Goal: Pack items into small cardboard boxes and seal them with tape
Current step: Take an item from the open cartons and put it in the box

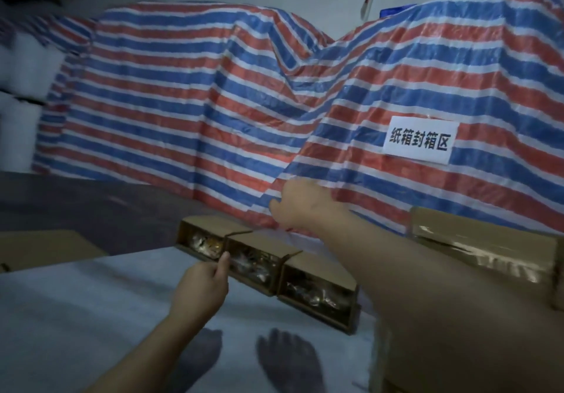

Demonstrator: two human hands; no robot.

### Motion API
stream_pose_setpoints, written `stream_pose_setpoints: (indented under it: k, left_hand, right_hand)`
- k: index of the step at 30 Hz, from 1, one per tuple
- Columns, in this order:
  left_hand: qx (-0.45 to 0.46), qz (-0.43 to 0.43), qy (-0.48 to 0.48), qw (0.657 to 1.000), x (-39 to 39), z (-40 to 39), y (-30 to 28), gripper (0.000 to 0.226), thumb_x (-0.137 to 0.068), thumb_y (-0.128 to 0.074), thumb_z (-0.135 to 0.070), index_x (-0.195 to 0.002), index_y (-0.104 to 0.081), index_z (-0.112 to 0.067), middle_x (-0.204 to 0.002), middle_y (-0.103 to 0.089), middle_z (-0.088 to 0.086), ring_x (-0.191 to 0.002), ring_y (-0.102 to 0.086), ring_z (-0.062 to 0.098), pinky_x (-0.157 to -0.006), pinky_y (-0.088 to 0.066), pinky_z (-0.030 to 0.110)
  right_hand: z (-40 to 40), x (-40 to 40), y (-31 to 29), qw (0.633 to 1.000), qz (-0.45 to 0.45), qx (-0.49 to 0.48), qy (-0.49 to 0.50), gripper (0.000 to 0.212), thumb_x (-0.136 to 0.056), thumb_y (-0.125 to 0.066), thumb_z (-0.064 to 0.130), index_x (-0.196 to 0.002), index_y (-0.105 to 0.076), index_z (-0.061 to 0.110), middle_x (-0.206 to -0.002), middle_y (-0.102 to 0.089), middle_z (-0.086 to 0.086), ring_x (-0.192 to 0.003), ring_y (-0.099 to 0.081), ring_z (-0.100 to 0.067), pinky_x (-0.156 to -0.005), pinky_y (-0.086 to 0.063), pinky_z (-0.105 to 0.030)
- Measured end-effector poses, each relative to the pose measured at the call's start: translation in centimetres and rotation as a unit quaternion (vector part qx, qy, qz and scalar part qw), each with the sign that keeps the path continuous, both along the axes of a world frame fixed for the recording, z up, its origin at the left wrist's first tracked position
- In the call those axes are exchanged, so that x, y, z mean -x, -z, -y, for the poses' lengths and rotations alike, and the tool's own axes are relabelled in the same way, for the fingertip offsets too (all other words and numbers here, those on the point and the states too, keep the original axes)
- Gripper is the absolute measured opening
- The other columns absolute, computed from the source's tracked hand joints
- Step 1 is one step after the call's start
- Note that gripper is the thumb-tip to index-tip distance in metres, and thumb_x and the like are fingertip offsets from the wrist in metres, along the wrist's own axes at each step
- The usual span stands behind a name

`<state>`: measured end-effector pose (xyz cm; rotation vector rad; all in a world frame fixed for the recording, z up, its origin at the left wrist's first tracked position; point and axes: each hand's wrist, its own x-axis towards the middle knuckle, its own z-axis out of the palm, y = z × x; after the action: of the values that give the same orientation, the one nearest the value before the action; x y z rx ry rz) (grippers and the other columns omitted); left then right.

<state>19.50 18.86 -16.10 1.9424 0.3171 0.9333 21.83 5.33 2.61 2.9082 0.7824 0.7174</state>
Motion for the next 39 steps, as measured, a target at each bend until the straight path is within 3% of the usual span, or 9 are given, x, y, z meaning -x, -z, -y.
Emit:
stream_pose_setpoints:
  k: [3,8,13,19,24,29,34,37,39]
  left_hand:
    - [0.002,0.013,-0.037,0.999,-0.4,-0.8,0.7,0.054,-0.102,-0.045,-0.041,-0.06,-0.067,-0.015,-0.056,-0.066,0.001,-0.06,-0.063,0.017,-0.065,-0.053,0.035]
    - [0.047,0.015,-0.054,0.997,-1.2,-1.8,1.9,0.019,-0.1,-0.054,-0.029,-0.085,-0.057,-0.017,-0.082,-0.067,0.0,-0.083,-0.064,0.022,-0.078,-0.054,0.04]
    - [-0.048,-0.034,-0.021,0.998,-1.6,-0.6,2.4,0.049,-0.103,-0.037,-0.049,-0.071,-0.062,-0.021,-0.068,-0.063,-0.003,-0.067,-0.061,0.014,-0.059,-0.047,0.031]
    - [-0.124,-0.104,-0.028,0.986,-1.7,0.8,2.7,0.071,-0.099,-0.015,-0.061,-0.066,-0.058,-0.016,-0.071,-0.063,0.001,-0.069,-0.061,0.017,-0.063,-0.046,0.032]
    - [-0.167,-0.116,-0.024,0.979,-1.9,1.0,3.1,0.062,-0.102,-0.018,-0.057,-0.069,-0.055,-0.018,-0.072,-0.059,-0.001,-0.07,-0.059,0.017,-0.061,-0.041,0.031]
    - [-0.167,-0.097,-0.006,0.981,-1.9,1.1,3.3,0.059,-0.102,-0.022,-0.055,-0.067,-0.053,-0.019,-0.067,-0.056,-0.003,-0.068,-0.058,0.017,-0.061,-0.044,0.032]
    - [-0.163,-0.08,0.033,0.983,-2.0,1.3,3.3,0.047,-0.101,-0.029,-0.057,-0.081,-0.059,-0.027,-0.077,-0.065,-0.005,-0.073,-0.062,0.01,-0.072,-0.055,0.035]
    - [-0.132,-0.058,0.036,0.989,-1.7,1.8,2.7,0.035,-0.098,-0.034,-0.06,-0.097,-0.057,-0.034,-0.083,-0.063,-0.009,-0.076,-0.06,0.005,-0.069,-0.054,0.031]
    - [-0.067,-0.026,0.054,0.996,-0.6,2.6,2.1,0.032,-0.096,-0.039,-0.061,-0.106,-0.057,-0.036,-0.094,-0.064,-0.011,-0.083,-0.061,0.004,-0.075,-0.055,0.032]
  right_hand:
    - [-3.0,-2.3,2.5,0.999,-0.021,0.033,0.013,0.04,-0.101,-0.041,0.042,-0.126,-0.054,0.014,-0.125,-0.057,-0.009,-0.103,-0.054,-0.028,-0.08,-0.043,-0.036]
    - [-5.7,-5.7,6.5,0.996,-0.03,0.072,0.045,0.032,-0.099,-0.048,0.037,-0.122,-0.059,0.017,-0.117,-0.061,-0.005,-0.101,-0.057,-0.026,-0.09,-0.05,-0.039]
    - [-2.9,-9.7,9.7,0.92,-0.101,0.263,0.271,0.061,-0.096,-0.055,0.041,-0.151,-0.036,0.021,-0.15,-0.041,-0.015,-0.139,-0.037,-0.04,-0.114,-0.032,-0.058]
    - [0.4,-12.3,12.4,0.857,-0.107,0.317,0.392,0.057,-0.104,-0.048,0.033,-0.154,-0.032,0.01,-0.157,-0.034,-0.017,-0.147,-0.029,-0.038,-0.121,-0.027,-0.048]
    - [0.5,-12.5,13.5,0.896,-0.149,0.267,0.323,0.05,-0.104,-0.047,0.022,-0.149,-0.037,0.003,-0.153,-0.04,-0.022,-0.142,-0.037,-0.038,-0.122,-0.027,-0.041]
    - [0.8,-11.1,12.6,0.914,-0.131,0.233,0.306,0.044,-0.103,-0.044,0.006,-0.146,-0.036,0.0,-0.149,-0.041,-0.022,-0.138,-0.041,-0.038,-0.089,-0.052,-0.019]
    - [0.8,-8.9,10.6,0.943,-0.096,0.161,0.275,0.047,-0.095,-0.06,0.019,-0.14,-0.047,0.014,-0.133,-0.053,-0.015,-0.121,-0.054,-0.035,-0.104,-0.048,-0.047]
    - [1.0,-6.9,8.2,0.965,-0.1,0.086,0.228,0.04,-0.096,-0.06,0.021,-0.133,-0.047,0.014,-0.122,-0.054,-0.013,-0.111,-0.057,-0.03,-0.098,-0.051,-0.041]
    - [1.0,-5.9,6.9,0.977,-0.104,0.034,0.181,0.03,-0.095,-0.062,0.021,-0.123,-0.051,0.015,-0.099,-0.051,-0.007,-0.087,-0.053,-0.022,-0.074,-0.046,-0.03]
